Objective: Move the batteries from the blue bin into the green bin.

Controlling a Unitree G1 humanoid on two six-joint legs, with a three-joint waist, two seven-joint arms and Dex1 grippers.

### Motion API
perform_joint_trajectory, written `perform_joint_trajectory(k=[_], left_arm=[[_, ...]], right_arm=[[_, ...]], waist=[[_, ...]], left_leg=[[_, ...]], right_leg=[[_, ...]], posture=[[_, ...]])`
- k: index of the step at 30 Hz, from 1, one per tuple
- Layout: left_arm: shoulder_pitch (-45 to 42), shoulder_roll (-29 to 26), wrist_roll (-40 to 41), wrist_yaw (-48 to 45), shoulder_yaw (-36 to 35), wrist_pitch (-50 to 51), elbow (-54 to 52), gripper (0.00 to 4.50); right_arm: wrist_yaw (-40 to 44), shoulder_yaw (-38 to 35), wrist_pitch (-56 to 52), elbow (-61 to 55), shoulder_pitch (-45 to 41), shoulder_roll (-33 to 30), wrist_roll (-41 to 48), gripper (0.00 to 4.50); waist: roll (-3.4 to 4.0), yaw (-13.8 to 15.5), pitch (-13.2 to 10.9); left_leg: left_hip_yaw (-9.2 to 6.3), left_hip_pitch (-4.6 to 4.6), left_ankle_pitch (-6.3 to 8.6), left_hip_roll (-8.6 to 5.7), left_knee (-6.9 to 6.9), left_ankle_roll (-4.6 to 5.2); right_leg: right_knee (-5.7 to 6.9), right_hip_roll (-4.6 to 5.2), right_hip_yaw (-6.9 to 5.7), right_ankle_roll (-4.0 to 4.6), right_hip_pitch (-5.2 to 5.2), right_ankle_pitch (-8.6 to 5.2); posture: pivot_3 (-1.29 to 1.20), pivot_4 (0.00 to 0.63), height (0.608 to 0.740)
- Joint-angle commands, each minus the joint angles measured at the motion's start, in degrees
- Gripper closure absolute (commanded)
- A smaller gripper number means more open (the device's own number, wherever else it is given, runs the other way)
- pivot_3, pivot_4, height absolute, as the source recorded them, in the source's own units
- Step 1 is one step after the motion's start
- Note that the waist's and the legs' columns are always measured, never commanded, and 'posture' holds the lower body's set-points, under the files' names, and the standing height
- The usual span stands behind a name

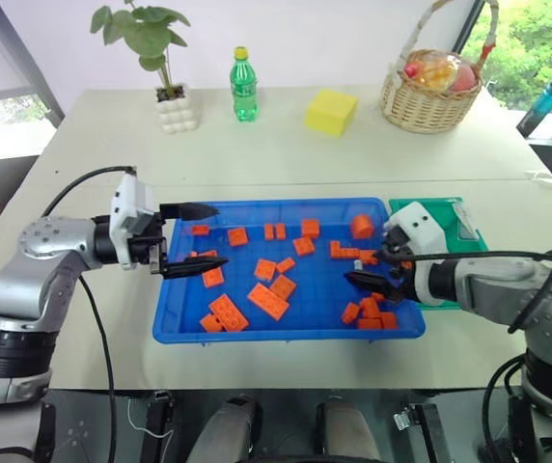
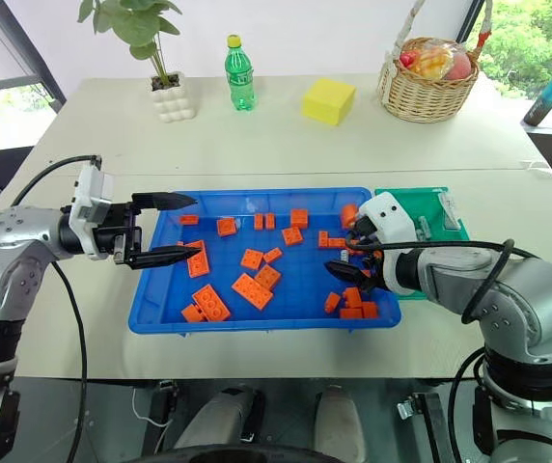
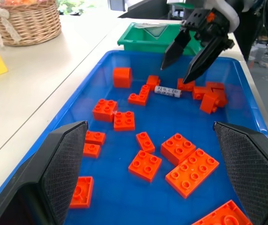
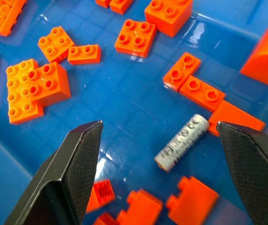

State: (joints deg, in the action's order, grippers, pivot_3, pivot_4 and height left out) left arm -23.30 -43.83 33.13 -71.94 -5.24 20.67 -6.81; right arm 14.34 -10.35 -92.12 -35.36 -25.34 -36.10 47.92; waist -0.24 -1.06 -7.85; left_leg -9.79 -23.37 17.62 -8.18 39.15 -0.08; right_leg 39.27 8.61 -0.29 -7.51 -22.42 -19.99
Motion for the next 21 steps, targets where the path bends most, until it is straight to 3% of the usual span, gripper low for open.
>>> perform_joint_trajectory(k=[1, 14, 21], left_arm=[[-0.6, -0.1, 0.5, 0.6, -1.0, -0.4, -2.2, 0.0], [-1.4, -0.6, 0.6, 0.9, -1.0, -0.2, -2.3, 0.0], [-2.5, -0.4, 0.4, 0.5, -0.6, -0.3, -1.4, 0.0]], right_arm=[[-4.3, 0.4, -0.4, 0.4, -1.4, 1.4, 4.4, 0.52], [-28.0, -1.2, -0.4, 4.7, 1.7, 2.1, 25.0, 0.52], [-39.0, -1.5, -0.4, 6.5, 1.5, 2.1, 31.7, 0.52]], waist=[[0.0, -0.1, 0.0], [0.0, -0.1, 0.0], [0.0, 0.0, 0.0]], left_leg=[[0.0, 0.0, 0.0, 0.0, 0.0, 0.0], [0.0, 0.01, 0.0, 0.0, 0.0, 0.0], [-0.01, 0.02, 0.0, 0.0, 0.01, 0.0]], right_leg=[[0.0, 0.0, 0.0, 0.0, 0.01, 0.0], [0.03, -0.01, 0.0, 0.0, 0.0, 0.0], [0.02, -0.01, -0.01, 0.0, 0.06, 0.0]], posture=[[0.0, 0.15, 0.737], [0.0, 0.15, 0.737], [0.0, 0.15, 0.737]])
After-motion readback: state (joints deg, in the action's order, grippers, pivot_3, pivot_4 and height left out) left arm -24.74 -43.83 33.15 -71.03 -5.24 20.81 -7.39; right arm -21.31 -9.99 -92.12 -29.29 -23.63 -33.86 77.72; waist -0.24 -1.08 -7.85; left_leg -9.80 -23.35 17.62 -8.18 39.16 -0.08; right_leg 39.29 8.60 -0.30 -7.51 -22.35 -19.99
